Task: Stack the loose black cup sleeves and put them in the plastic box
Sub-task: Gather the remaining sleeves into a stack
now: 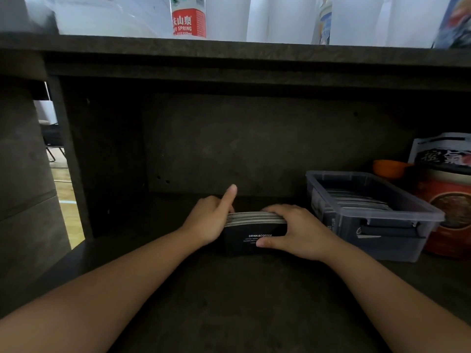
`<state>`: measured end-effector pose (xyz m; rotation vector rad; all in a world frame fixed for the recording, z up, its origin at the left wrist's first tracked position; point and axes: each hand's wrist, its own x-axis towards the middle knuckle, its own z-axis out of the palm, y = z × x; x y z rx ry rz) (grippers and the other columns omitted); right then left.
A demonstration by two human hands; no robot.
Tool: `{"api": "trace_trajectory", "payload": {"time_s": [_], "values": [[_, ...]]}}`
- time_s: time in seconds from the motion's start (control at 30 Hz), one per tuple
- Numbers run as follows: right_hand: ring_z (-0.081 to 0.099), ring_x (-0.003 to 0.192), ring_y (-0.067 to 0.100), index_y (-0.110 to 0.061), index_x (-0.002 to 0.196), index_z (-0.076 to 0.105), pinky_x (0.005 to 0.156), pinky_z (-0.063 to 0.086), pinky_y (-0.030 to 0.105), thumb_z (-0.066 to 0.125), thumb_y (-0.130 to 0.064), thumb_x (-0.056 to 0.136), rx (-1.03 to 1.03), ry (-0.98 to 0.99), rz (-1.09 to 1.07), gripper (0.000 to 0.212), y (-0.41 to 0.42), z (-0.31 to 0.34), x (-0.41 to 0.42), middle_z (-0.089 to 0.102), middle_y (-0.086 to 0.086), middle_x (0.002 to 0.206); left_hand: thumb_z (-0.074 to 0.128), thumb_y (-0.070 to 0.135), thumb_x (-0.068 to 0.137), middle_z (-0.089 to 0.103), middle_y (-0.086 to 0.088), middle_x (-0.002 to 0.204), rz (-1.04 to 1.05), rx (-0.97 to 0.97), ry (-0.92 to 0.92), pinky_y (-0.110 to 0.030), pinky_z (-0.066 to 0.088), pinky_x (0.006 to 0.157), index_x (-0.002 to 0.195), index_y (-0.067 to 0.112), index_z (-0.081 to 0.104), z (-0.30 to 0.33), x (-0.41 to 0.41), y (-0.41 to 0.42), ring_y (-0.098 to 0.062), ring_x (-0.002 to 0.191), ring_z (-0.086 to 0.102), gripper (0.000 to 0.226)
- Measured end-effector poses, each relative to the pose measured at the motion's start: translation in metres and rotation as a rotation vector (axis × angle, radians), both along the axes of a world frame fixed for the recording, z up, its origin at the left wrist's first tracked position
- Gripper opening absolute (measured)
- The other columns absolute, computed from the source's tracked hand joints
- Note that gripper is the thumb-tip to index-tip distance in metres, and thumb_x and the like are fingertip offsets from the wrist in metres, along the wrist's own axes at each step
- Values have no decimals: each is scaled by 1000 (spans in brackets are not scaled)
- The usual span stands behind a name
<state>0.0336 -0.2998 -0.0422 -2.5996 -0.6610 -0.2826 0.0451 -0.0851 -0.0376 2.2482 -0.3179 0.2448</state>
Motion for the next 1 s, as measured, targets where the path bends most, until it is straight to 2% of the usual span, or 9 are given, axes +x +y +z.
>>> {"api": "trace_trajectory", "payload": {"time_s": [0.13,0.17,0.37,0.47,0.57,0.67,0.83,0.93,1.0], "values": [[37,130,7,-37,148,27,107,35,29,79,-56,67,56,-18,-58,99,4,-4,2,44,-12,140,19,67,95,67,-2,117,15,-928,222,-43,39,104,105,22,71,-8,-9,-24,-16,110,59,70],[34,132,8,-38,150,20,108,33,29,80,-55,65,90,-19,-67,106,6,-6,2,40,-12,144,23,64,96,65,-1,121,5,-1015,237,-43,39,103,110,22,69,-9,-12,-31,-16,112,58,64],[29,137,7,-37,152,15,111,29,27,82,-41,71,305,66,-60,105,8,-7,3,30,-10,153,28,56,98,58,8,130,-90,-1056,239,-34,41,86,127,29,61,-10,-18,-34,-9,114,55,52],[29,136,10,-39,150,23,112,29,31,75,-49,76,135,64,-51,91,5,-5,-1,37,-13,147,33,51,99,57,12,128,-57,-916,177,-27,42,82,120,33,64,-16,-19,-36,-6,113,54,42],[40,123,11,-37,144,36,101,35,26,64,-62,79,-86,-45,-58,75,7,-5,-3,48,-11,134,40,40,100,61,10,106,157,-685,64,-23,42,70,104,25,67,-18,-19,-42,-4,93,58,31],[45,109,8,-34,133,46,90,39,24,60,-70,76,-150,-85,-76,69,10,-3,-6,53,-12,120,34,43,102,66,2,90,250,-547,43,-25,44,67,89,21,66,-18,-17,-43,-10,83,63,41],[55,87,5,-28,105,63,78,41,25,62,-74,71,-232,-89,-110,57,15,13,-14,63,-10,96,24,48,102,68,4,85,277,-452,5,-25,45,70,85,21,67,-15,-22,-43,-7,81,63,53],[55,79,9,-24,87,62,87,38,30,55,-79,72,-477,-157,-112,58,23,37,-26,62,-9,83,22,54,100,64,7,92,327,-395,-73,-27,44,74,94,27,61,-15,-32,-28,-7,87,60,48],[51,88,13,-26,85,57,94,38,35,55,-79,72,-520,-197,-184,54,19,54,-28,58,-5,90,25,52,100,60,7,99,407,-353,-148,-32,46,77,100,30,57,-15,-43,-3,-10,90,58,39]]}}
